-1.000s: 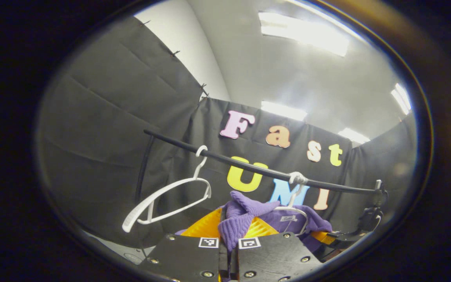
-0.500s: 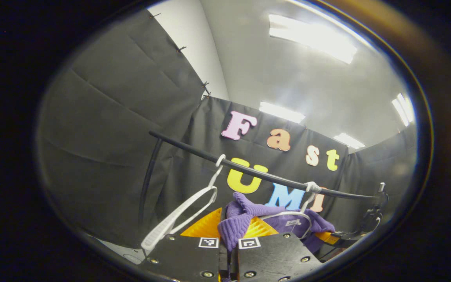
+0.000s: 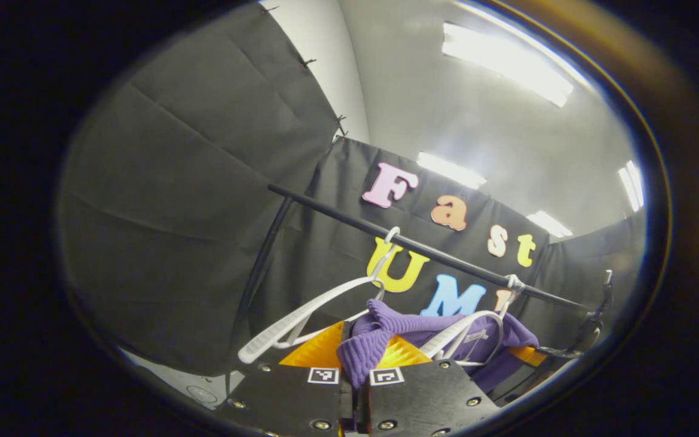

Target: Grasp the clothes on the hanger with both hands and then place them into the laundry hamper below.

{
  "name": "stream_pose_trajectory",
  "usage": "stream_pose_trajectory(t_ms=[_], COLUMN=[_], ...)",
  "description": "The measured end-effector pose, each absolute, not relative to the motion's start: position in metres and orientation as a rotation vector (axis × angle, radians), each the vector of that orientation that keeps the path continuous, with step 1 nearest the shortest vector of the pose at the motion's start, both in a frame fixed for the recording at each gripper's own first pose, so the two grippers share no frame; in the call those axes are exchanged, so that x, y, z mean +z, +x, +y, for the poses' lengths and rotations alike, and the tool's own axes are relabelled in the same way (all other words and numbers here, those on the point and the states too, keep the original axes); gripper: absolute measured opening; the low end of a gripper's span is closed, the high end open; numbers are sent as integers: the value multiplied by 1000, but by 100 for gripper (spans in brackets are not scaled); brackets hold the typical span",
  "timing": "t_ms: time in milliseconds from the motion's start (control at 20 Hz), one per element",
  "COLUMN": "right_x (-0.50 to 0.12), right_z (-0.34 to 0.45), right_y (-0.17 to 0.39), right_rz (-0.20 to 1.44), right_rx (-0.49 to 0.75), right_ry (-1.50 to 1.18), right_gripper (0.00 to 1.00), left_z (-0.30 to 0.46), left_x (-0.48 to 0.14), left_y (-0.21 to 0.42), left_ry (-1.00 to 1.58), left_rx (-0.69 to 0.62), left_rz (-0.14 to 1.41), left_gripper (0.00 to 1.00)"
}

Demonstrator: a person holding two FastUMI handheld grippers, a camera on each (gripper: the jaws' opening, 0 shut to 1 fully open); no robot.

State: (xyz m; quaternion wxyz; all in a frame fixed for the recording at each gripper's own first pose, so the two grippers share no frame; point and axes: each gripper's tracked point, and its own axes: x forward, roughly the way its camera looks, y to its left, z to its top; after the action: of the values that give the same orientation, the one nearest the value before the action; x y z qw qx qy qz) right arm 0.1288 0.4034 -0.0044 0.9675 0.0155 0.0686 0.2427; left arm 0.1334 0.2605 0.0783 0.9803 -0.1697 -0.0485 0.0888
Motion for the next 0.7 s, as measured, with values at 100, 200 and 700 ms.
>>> stream_pose_trajectory(t_ms=[100, 200, 700], right_x=[-5, -5, -6], right_z=[402, 400, 385], right_y=[131, 134, 158], right_rz=[138, 134, 95], right_rx=[488, 492, 526], right_ry=[33, 31, -9], right_gripper=[0, 0, 0], left_z=[261, 260, 213], left_x=[62, 46, 9], left_y=[133, 133, 139], left_ry=[-324, -311, -322], left_rx=[184, 194, 228], left_rz=[-82, -60, -13], left_gripper=[4, 3, 4])
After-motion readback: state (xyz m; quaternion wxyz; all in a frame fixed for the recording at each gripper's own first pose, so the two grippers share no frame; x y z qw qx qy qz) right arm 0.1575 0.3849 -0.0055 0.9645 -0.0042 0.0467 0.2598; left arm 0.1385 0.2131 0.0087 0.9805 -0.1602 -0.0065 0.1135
